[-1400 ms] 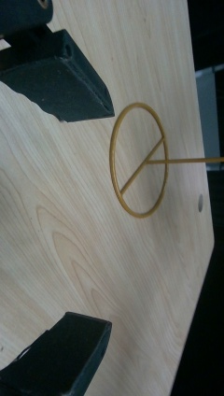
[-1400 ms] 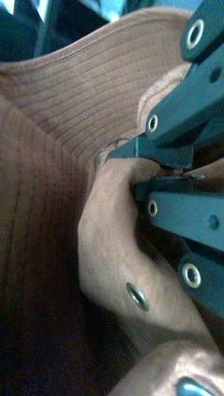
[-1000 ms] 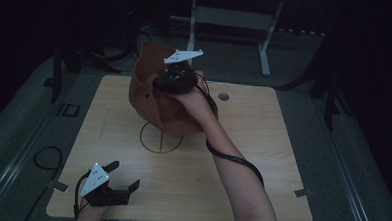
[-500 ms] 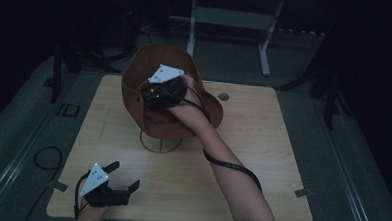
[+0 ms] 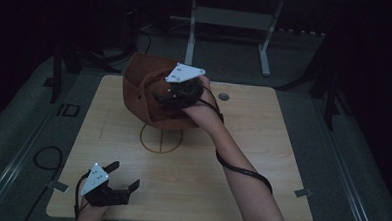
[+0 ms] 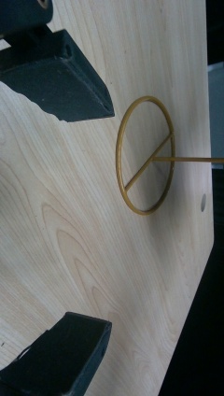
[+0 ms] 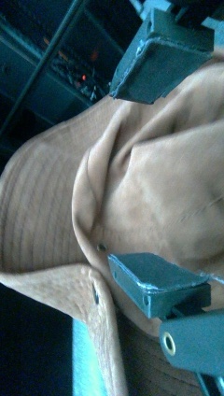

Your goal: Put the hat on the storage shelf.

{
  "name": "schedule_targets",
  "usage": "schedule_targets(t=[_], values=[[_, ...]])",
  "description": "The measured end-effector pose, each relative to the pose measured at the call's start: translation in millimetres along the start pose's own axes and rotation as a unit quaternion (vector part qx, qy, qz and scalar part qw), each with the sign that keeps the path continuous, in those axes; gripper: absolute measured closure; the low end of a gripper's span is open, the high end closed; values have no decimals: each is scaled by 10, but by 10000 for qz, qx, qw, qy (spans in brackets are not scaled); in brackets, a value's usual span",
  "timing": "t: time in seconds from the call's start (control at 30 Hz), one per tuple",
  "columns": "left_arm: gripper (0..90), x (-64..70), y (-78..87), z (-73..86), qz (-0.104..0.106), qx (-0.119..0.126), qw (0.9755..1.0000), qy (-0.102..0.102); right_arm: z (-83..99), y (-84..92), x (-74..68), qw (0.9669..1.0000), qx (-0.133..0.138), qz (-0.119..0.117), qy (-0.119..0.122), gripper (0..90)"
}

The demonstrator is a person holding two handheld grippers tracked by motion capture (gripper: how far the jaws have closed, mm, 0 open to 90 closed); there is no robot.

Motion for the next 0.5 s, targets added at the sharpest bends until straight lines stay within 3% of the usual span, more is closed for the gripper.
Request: schedule_targets(t=[0.1, 0.2, 0.5], values=[[22, -19, -2, 10, -40, -20, 10000, -5, -19, 174, 83, 9996, 205, 88, -168, 165], [22, -36, -12, 21, -67, -36, 10000, -7, 23, 336, 126, 9988, 269, -37, -399, 166], [23, -25, -46, 44, -176, -84, 9996, -216, 347, 741, 223, 9966, 152, -134, -805, 170]])
Point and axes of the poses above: each handheld gripper's, and its own axes: y roughly backward along the jaws, z roughly out of its underside, x roughly to its right, the point moved 9 cm from there along -y, roughly forward along the jaws, and after that the axes turned 5 degrees about y, right-handed, at the moved point
